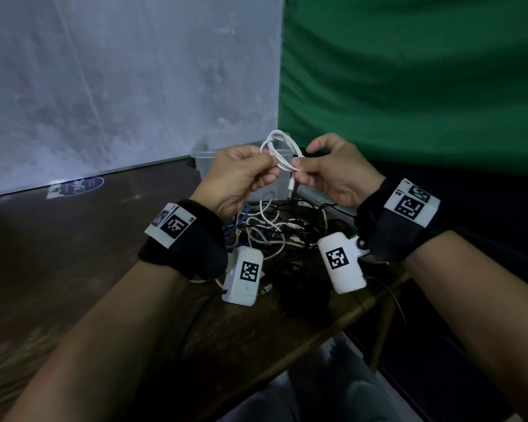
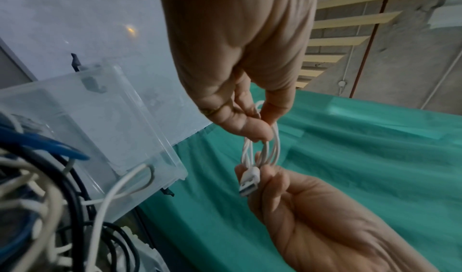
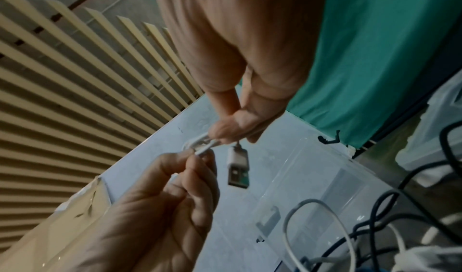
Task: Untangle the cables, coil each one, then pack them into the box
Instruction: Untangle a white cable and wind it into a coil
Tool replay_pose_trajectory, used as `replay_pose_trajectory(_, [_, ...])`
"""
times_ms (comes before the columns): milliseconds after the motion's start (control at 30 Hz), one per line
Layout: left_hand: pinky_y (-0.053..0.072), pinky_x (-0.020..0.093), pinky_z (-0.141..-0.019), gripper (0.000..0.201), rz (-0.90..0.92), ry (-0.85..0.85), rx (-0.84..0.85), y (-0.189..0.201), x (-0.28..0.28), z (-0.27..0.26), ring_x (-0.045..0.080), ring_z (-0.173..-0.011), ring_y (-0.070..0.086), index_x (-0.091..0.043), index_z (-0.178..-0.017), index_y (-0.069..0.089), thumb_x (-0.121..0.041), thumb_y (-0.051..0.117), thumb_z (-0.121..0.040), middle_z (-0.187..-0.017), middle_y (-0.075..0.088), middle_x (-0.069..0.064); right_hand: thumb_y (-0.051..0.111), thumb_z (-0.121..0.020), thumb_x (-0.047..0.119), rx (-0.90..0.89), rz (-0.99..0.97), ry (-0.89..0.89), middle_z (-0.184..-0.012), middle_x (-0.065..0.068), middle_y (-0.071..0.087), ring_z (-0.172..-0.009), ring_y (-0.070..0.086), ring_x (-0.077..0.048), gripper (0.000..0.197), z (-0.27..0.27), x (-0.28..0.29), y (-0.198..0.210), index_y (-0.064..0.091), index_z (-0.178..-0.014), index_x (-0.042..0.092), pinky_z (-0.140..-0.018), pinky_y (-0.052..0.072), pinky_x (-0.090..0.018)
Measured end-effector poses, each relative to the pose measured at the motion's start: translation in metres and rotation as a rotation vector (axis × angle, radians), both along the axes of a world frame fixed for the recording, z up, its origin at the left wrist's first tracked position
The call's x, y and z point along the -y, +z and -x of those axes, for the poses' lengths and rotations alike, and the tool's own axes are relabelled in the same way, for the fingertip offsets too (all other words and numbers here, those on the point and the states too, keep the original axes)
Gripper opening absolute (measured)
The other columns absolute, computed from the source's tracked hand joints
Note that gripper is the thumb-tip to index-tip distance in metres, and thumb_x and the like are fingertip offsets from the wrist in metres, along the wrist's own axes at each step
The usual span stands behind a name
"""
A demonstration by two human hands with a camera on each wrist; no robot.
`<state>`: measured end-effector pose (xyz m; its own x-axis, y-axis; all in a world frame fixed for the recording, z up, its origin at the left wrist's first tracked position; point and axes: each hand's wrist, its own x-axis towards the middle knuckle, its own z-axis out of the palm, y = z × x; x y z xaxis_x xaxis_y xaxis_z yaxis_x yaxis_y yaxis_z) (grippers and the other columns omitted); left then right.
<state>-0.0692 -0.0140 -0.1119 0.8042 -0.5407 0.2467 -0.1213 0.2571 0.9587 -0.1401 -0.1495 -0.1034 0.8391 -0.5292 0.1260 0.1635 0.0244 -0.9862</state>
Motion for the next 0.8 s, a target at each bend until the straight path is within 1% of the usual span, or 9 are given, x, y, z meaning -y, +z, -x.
replay_pose_trajectory(100, [0.051,0.011,-0.053,0.016,0.007,0.036,-0.028,0.001,0.0,-0.004,0.004,-0.049,0.058,-0.004,-0.073,0.062,0.002,0.058,-0.087,-0.051,0.062,-0.002,0.065,-0.084,0.0,0.026,0.062,0.081,-0.076,-0.011,0.061,-0.049,0.061,-0.008,0.008,0.002,-0.001,-0.001,0.06,-0.079,0.003,-0.05,0.052,-0.016])
replay_pose_trajectory(167, [0.051,0.011,-0.052,0.017,0.011,0.062,-0.032,0.001,0.0,-0.006,0.003,-0.048,0.056,-0.004,-0.071,0.063,0.002,0.058,-0.086,-0.05,0.061,-0.002,0.066,-0.083,0.003,0.028,0.096,0.17,-0.072,-0.008,0.064,-0.056,0.063,-0.009,0.004,0.004,-0.001,-0.001,0.064,-0.08,0.001,-0.057,0.055,-0.018])
replay_pose_trajectory(233, [0.05,0.013,-0.054,0.017,-0.002,0.069,-0.022,0.0,0.0,-0.008,0.004,-0.048,0.056,-0.004,-0.07,0.063,0.003,0.059,-0.085,-0.05,0.061,-0.001,0.07,-0.078,0.001,0.01,0.205,0.197,-0.065,-0.004,0.065,-0.06,0.062,-0.011,0.006,0.004,-0.001,-0.001,0.066,-0.075,0.004,-0.062,0.055,-0.021])
replay_pose_trajectory(333, [0.051,0.013,-0.055,0.017,-0.021,0.052,-0.005,-0.001,0.001,-0.006,0.005,-0.05,0.058,-0.004,-0.07,0.062,0.004,0.059,-0.085,-0.05,0.062,-0.001,0.072,-0.078,0.002,-0.01,0.344,0.126,-0.063,-0.007,0.06,-0.056,0.052,-0.012,0.013,0.0,0.0,-0.003,0.066,-0.068,0.008,-0.06,0.045,-0.024])
replay_pose_trajectory(467, [0.05,0.012,-0.051,0.019,-0.036,0.055,0.005,-0.001,0.002,-0.004,0.005,-0.049,0.057,-0.006,-0.068,0.06,0.004,0.06,-0.084,-0.05,0.06,-0.001,0.066,-0.086,0.007,0.013,0.402,0.057,-0.06,-0.006,0.053,-0.049,0.047,-0.005,0.019,-0.003,-0.001,-0.003,0.061,-0.068,0.007,-0.051,0.043,-0.015])
replay_pose_trajectory(533, [0.048,0.013,-0.049,0.021,-0.045,0.066,0.02,-0.002,0.003,-0.005,0.006,-0.049,0.054,-0.008,-0.067,0.06,0.004,0.059,-0.084,-0.049,0.059,-0.002,0.063,-0.089,0.008,0.02,0.404,0.056,-0.059,-0.005,0.052,-0.048,0.046,-0.006,0.022,-0.003,-0.002,-0.004,0.059,-0.067,0.008,-0.049,0.042,-0.014])
replay_pose_trajectory(633, [0.045,0.015,-0.05,0.021,-0.032,0.056,0.027,-0.003,0.003,-0.006,0.008,-0.05,0.051,-0.01,-0.069,0.057,0.004,0.057,-0.084,-0.049,0.057,-0.003,0.063,-0.089,0.007,0.032,0.373,0.059,-0.057,-0.004,0.052,-0.046,0.046,-0.004,0.022,-0.004,-0.004,-0.006,0.06,-0.067,0.009,-0.046,0.041,-0.014])
replay_pose_trajectory(733, [0.047,0.014,-0.052,0.017,0.035,0.02,-0.025,-0.003,0.003,-0.005,0.006,-0.051,0.054,-0.01,-0.076,0.057,0.004,0.058,-0.086,-0.052,0.059,-0.004,0.067,-0.084,0.004,0.042,0.341,0.035,-0.051,-0.001,0.053,-0.044,0.046,-0.005,0.02,-0.007,-0.002,-0.007,0.06,-0.066,0.008,-0.045,0.04,-0.015])
replay_pose_trajectory(800, [0.049,0.012,-0.054,0.013,0.073,-0.022,-0.054,-0.003,0.002,-0.005,0.004,-0.053,0.058,-0.008,-0.08,0.059,0.003,0.06,-0.086,-0.055,0.063,-0.004,0.07,-0.081,0.003,0.044,0.336,0.022,-0.052,-0.003,0.053,-0.045,0.046,-0.007,0.019,-0.007,-0.002,-0.005,0.061,-0.065,0.006,-0.045,0.04,-0.016])
